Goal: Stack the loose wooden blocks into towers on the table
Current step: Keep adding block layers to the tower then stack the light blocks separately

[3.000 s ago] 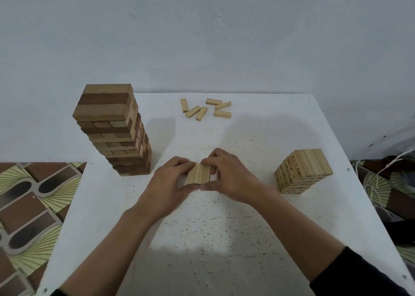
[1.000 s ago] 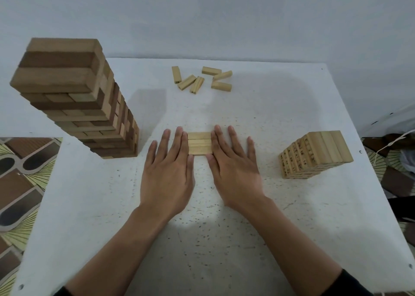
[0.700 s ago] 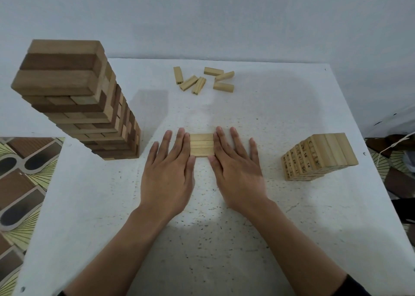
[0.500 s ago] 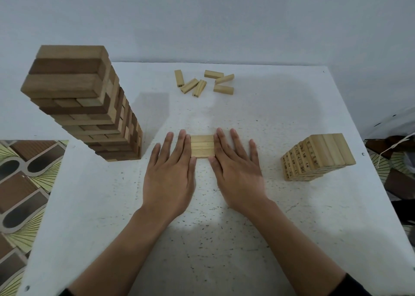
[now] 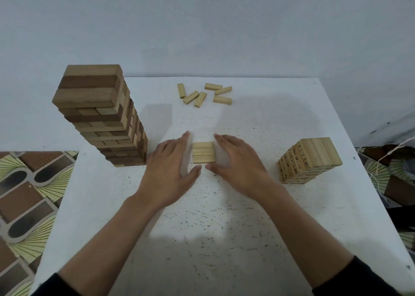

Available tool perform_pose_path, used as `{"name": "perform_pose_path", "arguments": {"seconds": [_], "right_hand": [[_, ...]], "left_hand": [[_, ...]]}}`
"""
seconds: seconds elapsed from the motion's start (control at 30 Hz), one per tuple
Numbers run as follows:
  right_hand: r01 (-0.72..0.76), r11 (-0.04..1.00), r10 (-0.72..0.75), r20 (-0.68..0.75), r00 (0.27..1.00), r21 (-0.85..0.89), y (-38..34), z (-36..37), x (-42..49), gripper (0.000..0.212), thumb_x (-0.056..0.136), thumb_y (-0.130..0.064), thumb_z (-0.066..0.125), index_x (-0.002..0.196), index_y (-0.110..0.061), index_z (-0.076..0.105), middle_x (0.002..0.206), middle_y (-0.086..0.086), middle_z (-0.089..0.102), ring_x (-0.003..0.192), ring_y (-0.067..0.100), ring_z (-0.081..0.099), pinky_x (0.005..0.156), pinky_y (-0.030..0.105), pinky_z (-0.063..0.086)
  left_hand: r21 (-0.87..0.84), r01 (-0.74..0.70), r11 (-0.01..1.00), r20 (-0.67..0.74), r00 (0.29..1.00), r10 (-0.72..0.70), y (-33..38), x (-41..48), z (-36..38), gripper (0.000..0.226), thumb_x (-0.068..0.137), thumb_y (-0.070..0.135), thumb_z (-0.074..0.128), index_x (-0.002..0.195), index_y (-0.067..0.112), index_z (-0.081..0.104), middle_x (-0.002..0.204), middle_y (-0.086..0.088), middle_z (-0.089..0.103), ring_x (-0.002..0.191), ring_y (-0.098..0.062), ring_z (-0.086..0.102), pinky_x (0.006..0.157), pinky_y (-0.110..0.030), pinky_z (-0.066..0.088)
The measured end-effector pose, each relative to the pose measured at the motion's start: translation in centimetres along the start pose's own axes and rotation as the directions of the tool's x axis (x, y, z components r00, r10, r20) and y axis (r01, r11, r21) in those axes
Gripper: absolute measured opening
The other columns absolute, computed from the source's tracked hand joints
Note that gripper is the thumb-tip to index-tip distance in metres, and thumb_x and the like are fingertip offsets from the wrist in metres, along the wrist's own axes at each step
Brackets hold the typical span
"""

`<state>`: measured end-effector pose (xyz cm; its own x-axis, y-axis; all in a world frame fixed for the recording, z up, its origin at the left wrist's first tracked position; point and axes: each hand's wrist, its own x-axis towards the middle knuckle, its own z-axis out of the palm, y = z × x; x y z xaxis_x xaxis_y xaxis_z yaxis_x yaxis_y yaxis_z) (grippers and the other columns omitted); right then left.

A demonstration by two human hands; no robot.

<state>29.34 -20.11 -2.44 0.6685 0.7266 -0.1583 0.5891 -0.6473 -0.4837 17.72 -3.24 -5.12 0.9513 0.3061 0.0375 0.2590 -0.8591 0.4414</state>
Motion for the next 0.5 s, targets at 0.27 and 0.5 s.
{"name": "perform_pose_path", "arguments": {"seconds": [0.27, 0.5], "right_hand": [[0.03, 0.998, -0.032, -0.021, 0.999, -0.063, 0.3, -0.5, 1.9, 0.065, 0.084, -0.055, 0.07, 0.142, -0.033, 0.05, 0.135, -0.007, 0.041, 0.13, 0.018, 0.032, 0.104, 0.04, 0.028], [0.049, 0.989, -0.053, -0.029, 0.998, -0.141, 0.5, 0.0, 2.2, 0.059, 0.086, -0.055, 0.068, 0.139, -0.035, 0.052, 0.134, -0.009, 0.04, 0.126, 0.017, 0.032, 0.102, 0.039, 0.03]], "left_hand": [[0.122, 0.005, 0.993, 0.119, 0.993, -0.02, 0.4, 1.7, -0.8, 0.066, 0.094, 0.055, 0.055, 0.153, 0.035, 0.032, 0.152, -0.001, 0.028, 0.14, -0.022, 0.022, 0.108, -0.049, 0.027], [0.146, -0.012, 0.989, 0.143, 0.99, -0.009, 0.5, 1.9, -1.0, 0.055, 0.098, 0.052, 0.052, 0.149, 0.035, 0.039, 0.151, 0.0, 0.029, 0.139, -0.023, 0.024, 0.106, -0.047, 0.029]]}}
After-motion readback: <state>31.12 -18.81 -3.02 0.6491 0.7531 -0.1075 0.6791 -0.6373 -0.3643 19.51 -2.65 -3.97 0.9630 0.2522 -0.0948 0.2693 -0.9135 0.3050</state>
